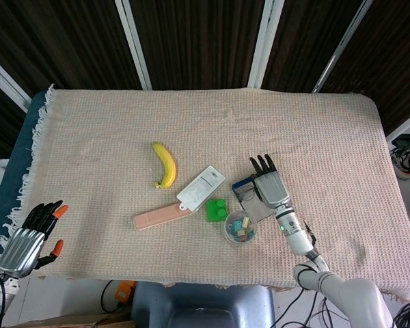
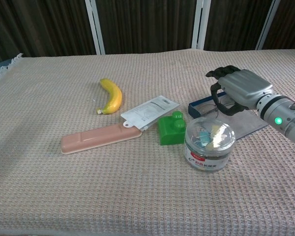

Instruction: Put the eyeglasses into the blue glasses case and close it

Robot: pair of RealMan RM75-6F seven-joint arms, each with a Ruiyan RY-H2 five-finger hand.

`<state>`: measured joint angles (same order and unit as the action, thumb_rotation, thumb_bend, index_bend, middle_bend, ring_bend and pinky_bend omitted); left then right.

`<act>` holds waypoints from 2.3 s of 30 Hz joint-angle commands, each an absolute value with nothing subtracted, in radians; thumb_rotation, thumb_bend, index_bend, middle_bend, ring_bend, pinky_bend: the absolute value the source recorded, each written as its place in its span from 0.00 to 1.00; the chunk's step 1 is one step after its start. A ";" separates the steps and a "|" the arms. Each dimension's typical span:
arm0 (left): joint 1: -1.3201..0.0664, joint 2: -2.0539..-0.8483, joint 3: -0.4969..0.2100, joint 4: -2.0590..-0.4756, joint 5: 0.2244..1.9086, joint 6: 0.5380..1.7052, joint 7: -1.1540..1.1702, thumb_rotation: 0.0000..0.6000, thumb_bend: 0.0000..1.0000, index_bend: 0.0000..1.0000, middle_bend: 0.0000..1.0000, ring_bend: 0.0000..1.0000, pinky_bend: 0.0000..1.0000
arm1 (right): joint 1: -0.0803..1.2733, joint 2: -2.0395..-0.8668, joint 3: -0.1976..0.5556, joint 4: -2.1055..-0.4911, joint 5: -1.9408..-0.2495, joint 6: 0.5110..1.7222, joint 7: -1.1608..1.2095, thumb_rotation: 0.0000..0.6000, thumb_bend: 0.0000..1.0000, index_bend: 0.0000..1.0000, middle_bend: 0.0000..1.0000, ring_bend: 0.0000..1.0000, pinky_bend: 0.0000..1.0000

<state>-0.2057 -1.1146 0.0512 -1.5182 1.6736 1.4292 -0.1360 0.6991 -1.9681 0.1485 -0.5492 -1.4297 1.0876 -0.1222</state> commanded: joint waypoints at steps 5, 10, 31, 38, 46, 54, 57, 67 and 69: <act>-0.206 -1.114 0.052 -1.519 1.673 1.428 -0.135 1.00 0.46 0.00 0.00 0.00 0.06 | 0.701 -1.980 0.152 -0.520 -1.428 1.092 -0.118 1.00 0.59 0.65 0.20 0.00 0.00; -0.206 -1.115 0.052 -1.519 1.672 1.426 -0.132 1.00 0.46 0.00 0.00 0.00 0.06 | 0.706 -1.984 0.161 -0.508 -1.418 1.082 -0.121 1.00 0.59 0.65 0.20 0.00 0.00; -0.207 -1.114 0.053 -1.517 1.672 1.427 -0.136 1.00 0.46 0.00 0.00 0.00 0.06 | 0.713 -1.995 0.157 -0.499 -1.420 1.078 -0.123 1.00 0.59 0.57 0.20 0.00 0.00; -0.207 -1.114 0.052 -1.517 1.670 1.426 -0.136 1.00 0.46 0.00 0.00 0.00 0.06 | 0.703 -1.976 0.150 -0.519 -1.432 1.103 -0.113 1.00 0.57 0.54 0.20 0.00 0.00; -0.208 -1.115 0.053 -1.519 1.670 1.424 -0.134 1.00 0.46 0.00 0.00 0.00 0.06 | 0.676 -1.950 0.133 -0.545 -1.447 1.144 -0.138 1.00 0.31 0.45 0.20 0.00 0.00; -0.210 -1.115 0.053 -1.520 1.669 1.419 -0.132 1.00 0.46 0.00 0.00 0.00 0.07 | 0.672 -1.935 0.144 -0.556 -1.426 1.116 -0.183 1.00 0.22 0.37 0.16 0.00 0.00; -0.211 -1.116 0.054 -1.520 1.671 1.418 -0.131 1.00 0.46 0.00 0.00 0.00 0.07 | 0.675 -1.940 0.148 -0.552 -1.422 1.109 -0.194 1.00 0.22 0.37 0.16 0.00 0.00; -0.211 -1.114 0.052 -1.518 1.666 1.419 -0.137 1.00 0.46 0.00 0.00 0.00 0.07 | 0.710 -1.979 0.189 -0.521 -1.384 1.075 -0.240 1.00 0.22 0.37 0.16 0.00 0.00; -0.211 -1.113 0.052 -1.517 1.665 1.419 -0.140 1.00 0.46 0.00 0.00 0.00 0.07 | 0.718 -1.986 0.197 -0.514 -1.377 1.071 -0.246 1.00 0.22 0.37 0.16 0.00 0.00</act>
